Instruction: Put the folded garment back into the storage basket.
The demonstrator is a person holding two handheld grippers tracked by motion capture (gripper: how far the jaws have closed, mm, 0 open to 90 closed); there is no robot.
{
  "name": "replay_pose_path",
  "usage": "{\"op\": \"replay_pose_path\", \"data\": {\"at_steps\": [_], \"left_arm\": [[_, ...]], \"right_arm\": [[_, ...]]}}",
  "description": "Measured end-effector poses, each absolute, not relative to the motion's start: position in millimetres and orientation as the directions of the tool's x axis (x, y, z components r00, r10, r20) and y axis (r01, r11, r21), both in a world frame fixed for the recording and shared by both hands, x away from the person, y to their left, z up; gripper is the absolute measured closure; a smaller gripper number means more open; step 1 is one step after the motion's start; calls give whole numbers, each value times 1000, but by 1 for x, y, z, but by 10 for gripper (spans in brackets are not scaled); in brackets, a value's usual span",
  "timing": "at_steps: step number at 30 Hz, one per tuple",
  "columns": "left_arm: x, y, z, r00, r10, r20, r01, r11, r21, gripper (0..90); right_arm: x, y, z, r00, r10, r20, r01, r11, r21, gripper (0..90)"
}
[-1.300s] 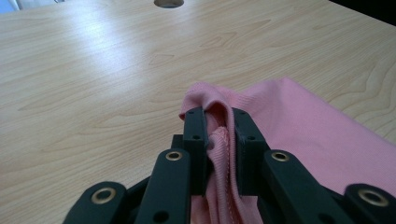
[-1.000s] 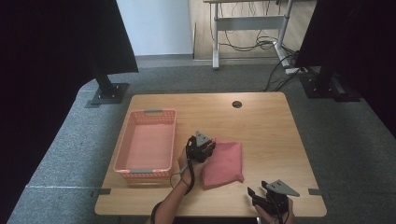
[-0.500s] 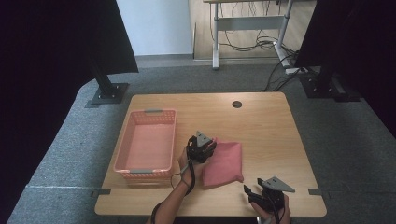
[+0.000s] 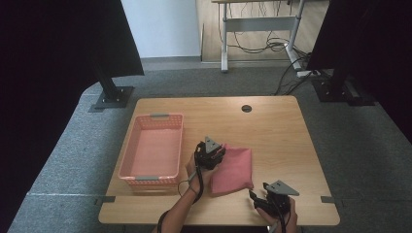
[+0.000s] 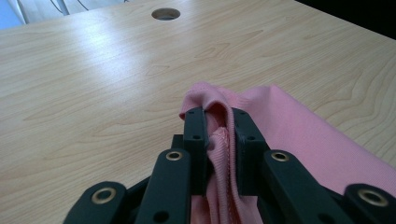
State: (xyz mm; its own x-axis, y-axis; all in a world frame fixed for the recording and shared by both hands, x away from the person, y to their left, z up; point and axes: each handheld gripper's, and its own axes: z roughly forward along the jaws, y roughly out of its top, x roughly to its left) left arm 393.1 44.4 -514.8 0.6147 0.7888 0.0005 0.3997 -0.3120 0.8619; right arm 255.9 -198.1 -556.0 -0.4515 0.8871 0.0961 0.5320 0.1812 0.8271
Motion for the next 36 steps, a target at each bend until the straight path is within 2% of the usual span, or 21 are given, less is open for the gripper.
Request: {"op": "replay_pose_path", "data": {"at_steps": [24, 29, 36], "left_arm": [[391, 44, -514, 615, 788, 7, 396, -316, 862, 780], [391, 44, -515, 616, 788, 4, 398, -316, 861, 780], [390, 44, -516, 617, 787, 5, 397, -317, 861, 781]], "right_arm": [[278, -173, -560, -479, 877, 44, 537, 253, 805, 386], [283, -170, -560, -470, 882, 39, 545, 255, 799, 420], [287, -164, -561, -477, 879, 16, 552, 285, 784, 530]]}}
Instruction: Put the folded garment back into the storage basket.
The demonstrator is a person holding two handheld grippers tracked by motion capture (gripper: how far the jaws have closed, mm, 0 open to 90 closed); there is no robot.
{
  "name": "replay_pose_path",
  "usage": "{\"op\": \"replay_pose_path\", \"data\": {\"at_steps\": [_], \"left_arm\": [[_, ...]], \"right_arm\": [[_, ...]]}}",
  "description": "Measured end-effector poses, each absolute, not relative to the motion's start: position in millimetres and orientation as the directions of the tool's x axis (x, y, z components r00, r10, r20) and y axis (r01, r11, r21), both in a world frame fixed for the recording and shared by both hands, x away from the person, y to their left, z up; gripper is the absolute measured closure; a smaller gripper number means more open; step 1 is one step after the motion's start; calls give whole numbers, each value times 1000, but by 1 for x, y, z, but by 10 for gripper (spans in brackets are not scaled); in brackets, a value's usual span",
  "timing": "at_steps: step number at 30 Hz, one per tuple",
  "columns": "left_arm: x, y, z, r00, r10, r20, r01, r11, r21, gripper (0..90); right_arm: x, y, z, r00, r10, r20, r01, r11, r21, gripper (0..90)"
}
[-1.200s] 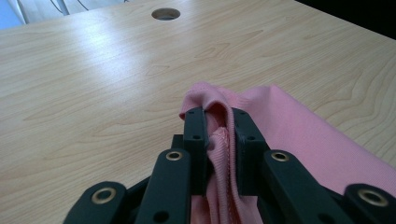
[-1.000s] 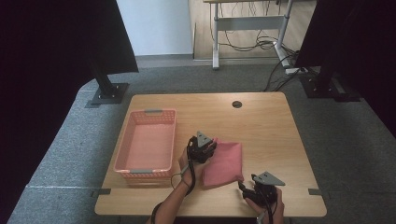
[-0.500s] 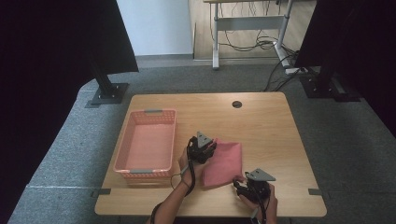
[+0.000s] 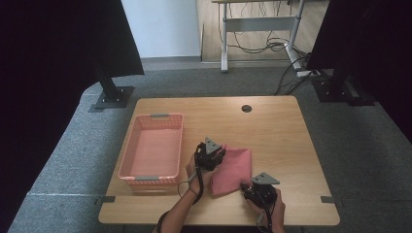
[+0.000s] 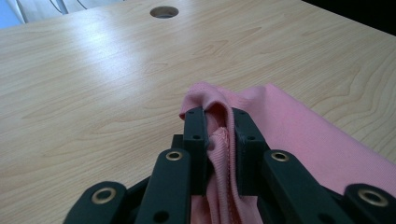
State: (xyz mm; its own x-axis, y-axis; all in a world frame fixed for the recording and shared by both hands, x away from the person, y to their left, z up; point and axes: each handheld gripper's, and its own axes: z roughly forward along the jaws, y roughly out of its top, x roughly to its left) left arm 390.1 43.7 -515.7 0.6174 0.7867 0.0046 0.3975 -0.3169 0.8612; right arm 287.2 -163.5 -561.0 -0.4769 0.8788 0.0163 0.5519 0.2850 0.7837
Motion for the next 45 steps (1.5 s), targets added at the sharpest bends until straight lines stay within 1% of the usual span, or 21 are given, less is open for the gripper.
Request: {"op": "replay_pose_path", "data": {"at_steps": [7, 8, 11, 16, 26, 45], "left_arm": [[389, 42, -516, 616, 787, 7, 395, -317, 862, 780], [389, 42, -516, 616, 788, 8, 394, -317, 863, 781], [388, 41, -517, 613, 790, 6, 394, -312, 864, 781], [387, 42, -516, 611, 792, 4, 395, -309, 865, 781], [386, 46, -515, 611, 792, -4, 396, -302, 867, 781], [381, 51, -500, 615, 788, 3, 367, -290, 884, 780]], "right_arm": [[288, -160, -560, -476, 879, -25, 546, 317, 776, 719], [288, -159, -560, -472, 881, -36, 543, 322, 776, 758], [287, -159, -560, -469, 881, -53, 534, 332, 777, 815], [286, -158, -559, -475, 876, -82, 519, 355, 778, 833], [282, -158, -556, -464, 880, -100, 489, 348, 800, 838], [271, -164, -542, -439, 894, -96, 409, 294, 864, 839]]}}
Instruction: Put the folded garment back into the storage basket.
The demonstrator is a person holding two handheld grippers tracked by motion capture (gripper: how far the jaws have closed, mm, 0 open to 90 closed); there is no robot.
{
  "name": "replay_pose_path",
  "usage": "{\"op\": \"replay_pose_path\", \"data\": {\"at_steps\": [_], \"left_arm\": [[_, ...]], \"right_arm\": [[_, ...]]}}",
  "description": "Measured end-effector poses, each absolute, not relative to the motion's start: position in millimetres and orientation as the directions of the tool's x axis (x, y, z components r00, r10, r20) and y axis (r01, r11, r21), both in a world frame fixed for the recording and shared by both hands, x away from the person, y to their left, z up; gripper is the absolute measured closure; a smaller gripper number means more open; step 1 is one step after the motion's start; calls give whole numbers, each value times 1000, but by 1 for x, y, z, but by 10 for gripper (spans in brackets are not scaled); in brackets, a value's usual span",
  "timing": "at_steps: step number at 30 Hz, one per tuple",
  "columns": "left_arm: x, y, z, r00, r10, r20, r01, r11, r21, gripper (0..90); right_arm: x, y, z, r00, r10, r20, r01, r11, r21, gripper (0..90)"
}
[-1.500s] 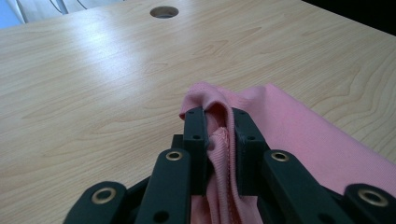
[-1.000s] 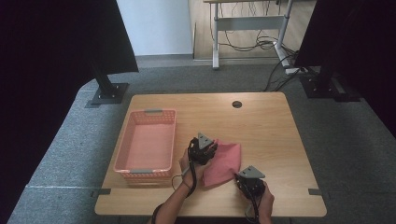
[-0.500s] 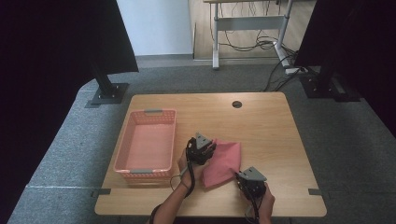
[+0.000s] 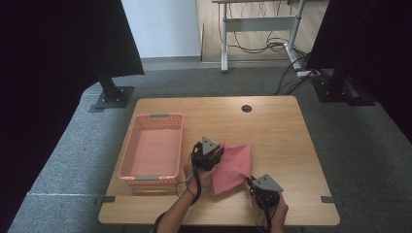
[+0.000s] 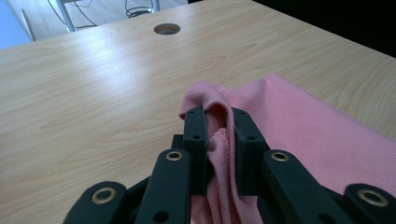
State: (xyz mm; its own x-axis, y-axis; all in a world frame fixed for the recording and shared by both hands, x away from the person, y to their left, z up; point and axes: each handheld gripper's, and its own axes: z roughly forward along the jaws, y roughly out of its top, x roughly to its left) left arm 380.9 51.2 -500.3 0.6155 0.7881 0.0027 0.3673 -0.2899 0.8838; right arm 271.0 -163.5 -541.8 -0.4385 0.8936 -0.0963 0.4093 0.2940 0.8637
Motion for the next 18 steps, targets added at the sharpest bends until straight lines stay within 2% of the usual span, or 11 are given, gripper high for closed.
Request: {"op": "replay_pose_path", "data": {"at_steps": [18], "left_arm": [[374, 54, -485, 623, 782, 14, 331, -280, 901, 780]], "right_arm": [[263, -165, -532, -421, 901, -101, 351, 265, 898, 839]]}}
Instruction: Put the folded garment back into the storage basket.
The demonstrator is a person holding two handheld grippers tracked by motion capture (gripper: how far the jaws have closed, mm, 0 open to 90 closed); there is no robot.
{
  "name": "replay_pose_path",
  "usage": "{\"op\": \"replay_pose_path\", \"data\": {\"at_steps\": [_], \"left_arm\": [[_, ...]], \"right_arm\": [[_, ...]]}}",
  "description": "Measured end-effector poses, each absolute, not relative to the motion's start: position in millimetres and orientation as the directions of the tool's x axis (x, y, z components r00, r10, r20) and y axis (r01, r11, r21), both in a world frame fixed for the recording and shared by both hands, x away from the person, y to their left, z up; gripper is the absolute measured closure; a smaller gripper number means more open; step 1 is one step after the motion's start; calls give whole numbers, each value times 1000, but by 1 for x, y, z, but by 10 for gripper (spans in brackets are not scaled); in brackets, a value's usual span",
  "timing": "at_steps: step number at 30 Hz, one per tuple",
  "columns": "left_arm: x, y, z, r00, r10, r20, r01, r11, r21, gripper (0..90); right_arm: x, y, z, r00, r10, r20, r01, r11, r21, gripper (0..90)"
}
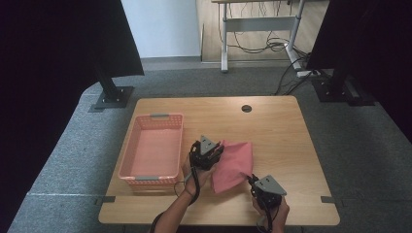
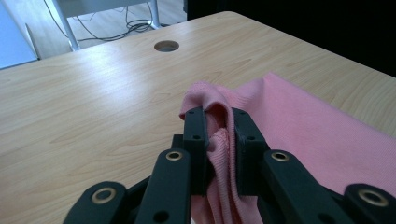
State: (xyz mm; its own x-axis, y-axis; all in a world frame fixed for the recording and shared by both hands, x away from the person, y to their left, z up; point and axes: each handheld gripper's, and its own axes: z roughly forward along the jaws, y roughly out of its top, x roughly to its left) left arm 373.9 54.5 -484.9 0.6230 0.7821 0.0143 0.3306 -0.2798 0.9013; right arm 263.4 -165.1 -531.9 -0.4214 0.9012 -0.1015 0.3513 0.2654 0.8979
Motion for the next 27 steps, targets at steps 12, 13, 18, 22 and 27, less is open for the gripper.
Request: {"op": "replay_pose_path", "data": {"at_steps": [12, 13, 18, 22, 27], "left_arm": [[371, 55, -477, 625, 780, 10, 316, -266, 911, 780], [371, 55, -476, 626, 780, 10, 313, -263, 912, 780], [368, 58, -472, 628, 778, 13, 302, -260, 917, 780], [367, 60, -469, 629, 777, 13, 298, -256, 920, 781], [365, 63, -465, 629, 777, 20, 290, -259, 921, 781]], "right_arm": [[258, -165, -525, -414, 904, -108, 315, 254, 915, 840], [258, -165, -525, -413, 904, -110, 311, 253, 916, 840], [256, -165, -522, -412, 904, -109, 299, 248, 922, 840], [254, -164, -519, -413, 904, -109, 287, 244, 926, 840], [252, -161, -516, -415, 903, -113, 276, 244, 930, 840]]}}
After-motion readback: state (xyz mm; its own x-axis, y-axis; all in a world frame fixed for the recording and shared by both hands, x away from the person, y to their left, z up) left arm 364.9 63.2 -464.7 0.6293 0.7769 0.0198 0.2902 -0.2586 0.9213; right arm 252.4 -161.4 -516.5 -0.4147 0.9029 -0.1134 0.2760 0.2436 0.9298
